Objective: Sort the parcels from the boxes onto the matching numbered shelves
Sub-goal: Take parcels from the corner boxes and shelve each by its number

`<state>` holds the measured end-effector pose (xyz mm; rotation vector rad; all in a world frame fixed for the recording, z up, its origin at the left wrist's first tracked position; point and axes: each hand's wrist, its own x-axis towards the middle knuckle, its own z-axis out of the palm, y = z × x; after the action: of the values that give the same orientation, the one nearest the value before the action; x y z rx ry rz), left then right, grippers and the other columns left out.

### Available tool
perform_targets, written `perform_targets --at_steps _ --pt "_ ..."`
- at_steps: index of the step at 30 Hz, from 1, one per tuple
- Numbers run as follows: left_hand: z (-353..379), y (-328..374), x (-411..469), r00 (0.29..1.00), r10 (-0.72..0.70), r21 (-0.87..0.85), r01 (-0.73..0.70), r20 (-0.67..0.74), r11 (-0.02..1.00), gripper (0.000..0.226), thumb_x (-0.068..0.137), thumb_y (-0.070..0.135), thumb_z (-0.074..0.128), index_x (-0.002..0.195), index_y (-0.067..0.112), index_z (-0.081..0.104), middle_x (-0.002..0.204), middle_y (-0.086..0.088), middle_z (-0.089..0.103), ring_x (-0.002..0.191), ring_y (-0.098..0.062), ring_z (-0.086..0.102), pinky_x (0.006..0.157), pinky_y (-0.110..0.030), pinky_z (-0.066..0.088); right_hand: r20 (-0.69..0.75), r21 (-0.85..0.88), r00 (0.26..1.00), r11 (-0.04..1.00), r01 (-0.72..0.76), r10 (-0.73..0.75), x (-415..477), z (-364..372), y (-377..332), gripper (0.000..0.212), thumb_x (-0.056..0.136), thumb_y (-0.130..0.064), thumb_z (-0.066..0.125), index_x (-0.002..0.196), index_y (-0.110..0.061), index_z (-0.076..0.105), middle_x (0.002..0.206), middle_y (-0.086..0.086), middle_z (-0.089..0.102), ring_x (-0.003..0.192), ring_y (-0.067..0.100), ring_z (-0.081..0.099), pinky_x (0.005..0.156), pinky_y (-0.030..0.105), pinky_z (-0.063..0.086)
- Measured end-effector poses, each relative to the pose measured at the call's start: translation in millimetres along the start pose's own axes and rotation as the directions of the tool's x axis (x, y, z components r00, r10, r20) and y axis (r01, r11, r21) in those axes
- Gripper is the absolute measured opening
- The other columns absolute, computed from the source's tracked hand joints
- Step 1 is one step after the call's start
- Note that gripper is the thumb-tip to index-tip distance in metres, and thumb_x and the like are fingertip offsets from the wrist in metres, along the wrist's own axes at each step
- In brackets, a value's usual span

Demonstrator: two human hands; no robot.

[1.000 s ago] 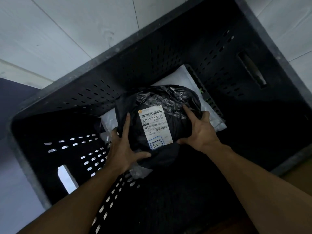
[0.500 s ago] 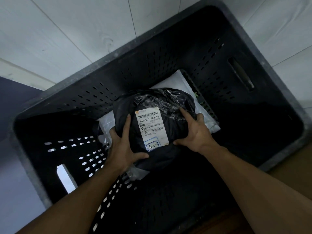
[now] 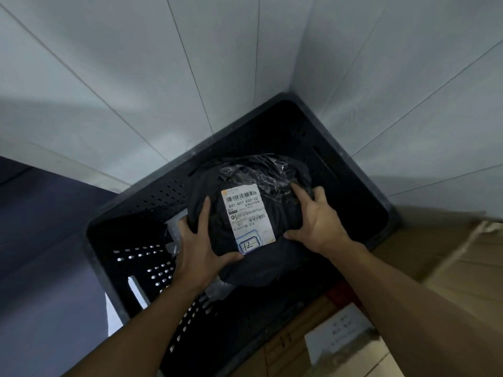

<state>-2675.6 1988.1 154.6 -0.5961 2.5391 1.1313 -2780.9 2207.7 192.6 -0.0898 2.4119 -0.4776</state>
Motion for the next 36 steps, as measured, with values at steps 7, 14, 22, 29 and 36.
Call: perform_targets --at_steps 7,14,22,29,36 --pt "-34 45 -24 0.998 0.036 -0.024 -0.037 -0.049 0.999 0.13 0.062 0.038 0.093 0.156 0.047 0.002 0.154 -0.005 0.003 0.146 -0.034 0.021 0.12 -0.046 0.026 -0.133 0.074 0.991 0.996 0.043 -0.033 -51 -42 -13 0.095 0.087 -0.021 0.077 0.159 -0.031 0.015 0.139 0.006 0.025 0.111 0.034 0.059 0.102 0.039 0.046" --pt "-64 77 -52 0.994 0.078 0.11 -0.069 -0.074 0.991 0.128 0.063 0.051 0.088 0.156 0.048 0.0 0.151 -0.012 0.011 0.135 -0.04 0.038 0.106 -0.05 0.043 -0.216 0.159 0.976 0.986 0.052 -0.017 -90 -70 -23 0.088 0.089 -0.012 0.073 0.158 -0.031 0.021 0.129 0.001 0.03 0.09 0.018 0.049 0.097 0.031 0.045" --pt "-94 100 -87 0.988 0.135 0.107 -0.127 -0.073 0.986 0.127 0.063 0.05 0.089 0.156 0.044 0.002 0.147 -0.014 0.014 0.136 -0.038 0.038 0.114 -0.045 0.035 -0.291 0.225 0.957 0.97 0.092 -0.024 -136 -87 -27 0.081 0.091 -0.009 0.07 0.157 -0.03 0.028 0.133 0.003 0.04 0.109 0.021 0.051 0.105 0.03 0.039" --pt "-132 137 -120 0.975 0.195 0.123 -0.182 -0.103 0.976 0.128 0.064 0.046 0.09 0.157 0.042 0.003 0.139 -0.01 0.019 0.133 -0.037 0.041 0.113 -0.043 0.036 -0.354 0.262 0.934 0.953 0.151 -0.05 -180 -114 -39 0.077 0.092 -0.008 0.068 0.155 -0.035 0.031 0.137 0.01 0.051 0.126 0.028 0.048 0.109 0.034 0.034" --pt "-181 195 -154 0.957 0.256 0.12 -0.241 -0.136 0.963 0.123 0.066 0.051 0.087 0.158 0.04 0.007 0.134 -0.01 0.024 0.13 -0.036 0.043 0.109 -0.043 0.039 -0.42 0.243 0.904 0.95 0.198 -0.081 -234 -168 -62 0.072 0.092 -0.017 0.067 0.153 -0.033 0.033 0.139 0.011 0.048 0.13 0.028 0.045 0.11 0.034 0.034"
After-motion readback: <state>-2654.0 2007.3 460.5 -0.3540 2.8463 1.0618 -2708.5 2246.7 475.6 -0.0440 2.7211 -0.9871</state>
